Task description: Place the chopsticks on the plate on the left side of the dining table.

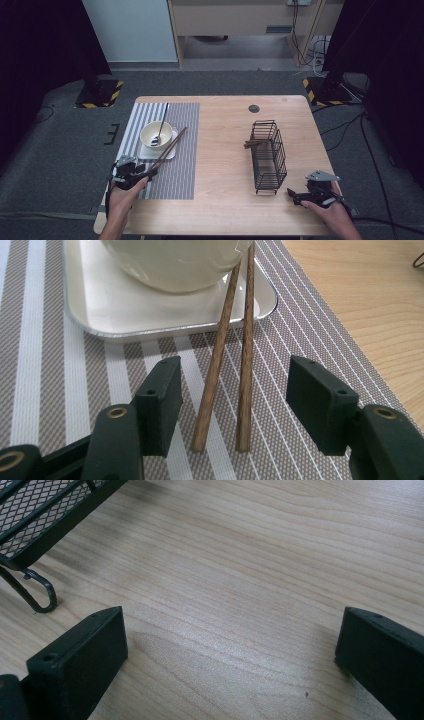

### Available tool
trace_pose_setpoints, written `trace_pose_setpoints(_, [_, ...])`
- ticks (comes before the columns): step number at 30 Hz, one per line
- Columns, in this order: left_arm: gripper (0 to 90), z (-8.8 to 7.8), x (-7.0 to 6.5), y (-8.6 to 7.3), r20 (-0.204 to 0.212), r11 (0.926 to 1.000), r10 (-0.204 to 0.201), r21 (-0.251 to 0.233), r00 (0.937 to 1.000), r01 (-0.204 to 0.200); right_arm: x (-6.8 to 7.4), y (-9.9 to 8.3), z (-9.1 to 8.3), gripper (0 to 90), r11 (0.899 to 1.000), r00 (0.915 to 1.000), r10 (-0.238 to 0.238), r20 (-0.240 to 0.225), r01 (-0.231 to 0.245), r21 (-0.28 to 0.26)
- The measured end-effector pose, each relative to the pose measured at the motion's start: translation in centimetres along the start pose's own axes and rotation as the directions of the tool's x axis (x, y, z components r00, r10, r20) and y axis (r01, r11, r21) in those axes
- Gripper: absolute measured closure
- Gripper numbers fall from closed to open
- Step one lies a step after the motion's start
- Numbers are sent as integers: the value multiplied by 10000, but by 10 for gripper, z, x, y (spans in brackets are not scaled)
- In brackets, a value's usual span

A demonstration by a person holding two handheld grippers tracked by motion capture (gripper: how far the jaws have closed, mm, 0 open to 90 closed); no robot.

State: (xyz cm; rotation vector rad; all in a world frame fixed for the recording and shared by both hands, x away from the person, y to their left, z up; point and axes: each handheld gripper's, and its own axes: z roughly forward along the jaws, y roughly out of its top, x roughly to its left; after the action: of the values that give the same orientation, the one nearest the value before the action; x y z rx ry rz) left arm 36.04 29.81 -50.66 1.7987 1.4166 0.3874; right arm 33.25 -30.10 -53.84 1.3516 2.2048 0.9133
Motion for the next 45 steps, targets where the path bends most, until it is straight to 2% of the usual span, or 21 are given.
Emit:
trace_pose_setpoints(5, [382,7,0,2,-26,9999,79,119,10000,-79,0,0,0,2,10000,10000,-1,-3,1,0])
trace_pose_setpoints(6, [379,10,-2,1,-134,9994,289,197,9995,-287,0,0,0,1,10000,10000,-1,-3,1,0])
trace_pose_setpoints(15, [376,14,-5,-4,-88,9986,432,296,9990,-429,0,0,0,1,10000,10000,-3,-1,3,0])
trace_pose_setpoints(17, [374,15,-6,-5,-170,9976,599,370,9981,-592,0,0,0,2,10000,10000,0,-4,0,0])
trace_pose_setpoints(25, [383,18,-7,-5,-238,9969,680,407,9974,-670,0,0,0,1,10000,10000,5,5,-4,-1])
trace_pose_setpoints(38, [494,22,-10,-6,-435,9931,919,774,9948,-884,0,0,0,1,10000,10000,5,4,-5,-1])
trace_pose_setpoints(45, [555,21,-11,-5,-486,9931,908,783,9947,-868,0,0,0,2,10000,10000,5,2,-5,0])
